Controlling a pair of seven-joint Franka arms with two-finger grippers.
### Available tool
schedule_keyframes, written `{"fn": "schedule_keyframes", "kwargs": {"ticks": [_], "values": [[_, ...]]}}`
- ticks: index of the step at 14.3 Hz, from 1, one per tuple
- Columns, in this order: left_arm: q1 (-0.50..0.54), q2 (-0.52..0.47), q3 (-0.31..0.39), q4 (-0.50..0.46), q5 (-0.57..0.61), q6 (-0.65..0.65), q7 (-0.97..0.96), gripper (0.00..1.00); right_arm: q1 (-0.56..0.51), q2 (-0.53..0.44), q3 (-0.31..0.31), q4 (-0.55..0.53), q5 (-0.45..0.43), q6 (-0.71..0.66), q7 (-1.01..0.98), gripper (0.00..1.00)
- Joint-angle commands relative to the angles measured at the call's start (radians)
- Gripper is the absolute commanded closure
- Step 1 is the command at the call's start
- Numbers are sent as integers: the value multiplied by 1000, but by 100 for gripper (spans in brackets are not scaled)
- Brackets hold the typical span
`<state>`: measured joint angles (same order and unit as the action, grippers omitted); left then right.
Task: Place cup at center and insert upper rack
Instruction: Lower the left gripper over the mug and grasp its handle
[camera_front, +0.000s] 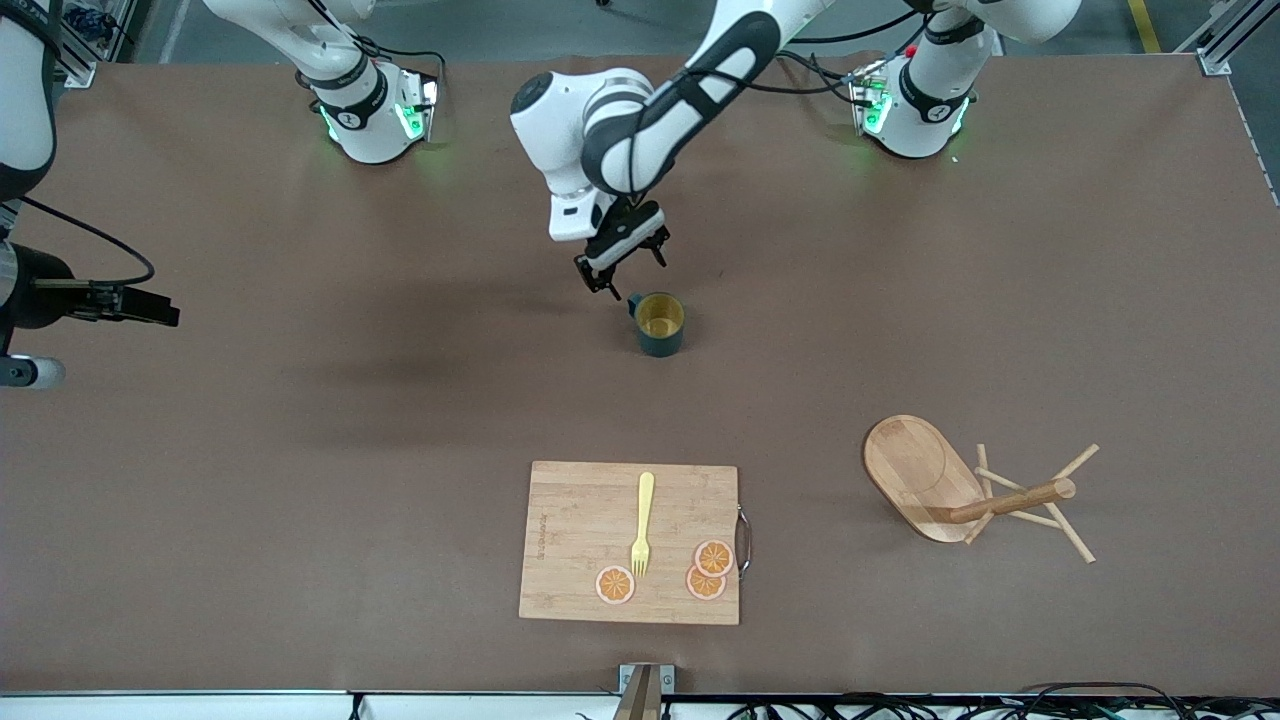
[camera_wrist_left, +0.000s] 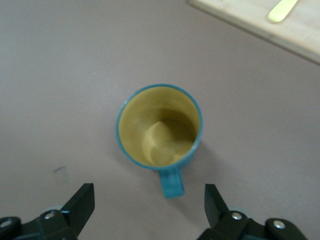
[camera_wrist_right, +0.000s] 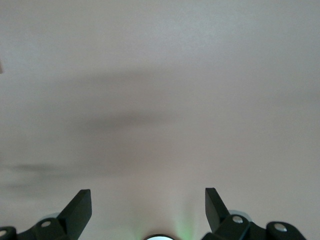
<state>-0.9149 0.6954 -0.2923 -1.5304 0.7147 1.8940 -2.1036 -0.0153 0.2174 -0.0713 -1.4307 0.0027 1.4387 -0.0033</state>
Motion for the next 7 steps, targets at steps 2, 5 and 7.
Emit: {"fn": "schedule_keyframes", "kwargs": {"ticks": [2,5,7], "values": [[-39,82,10,44,147,-6,-130,10,-20,10,24,29,-16,-14,-9,0],[-47,98,10,50,164,-13,-136,14,-18,10,24,32,-1,-12,-6,0],[-47,102,13,50,166,-16,-141,18,-9,8,27,30,-3,-17,0,0]]}}
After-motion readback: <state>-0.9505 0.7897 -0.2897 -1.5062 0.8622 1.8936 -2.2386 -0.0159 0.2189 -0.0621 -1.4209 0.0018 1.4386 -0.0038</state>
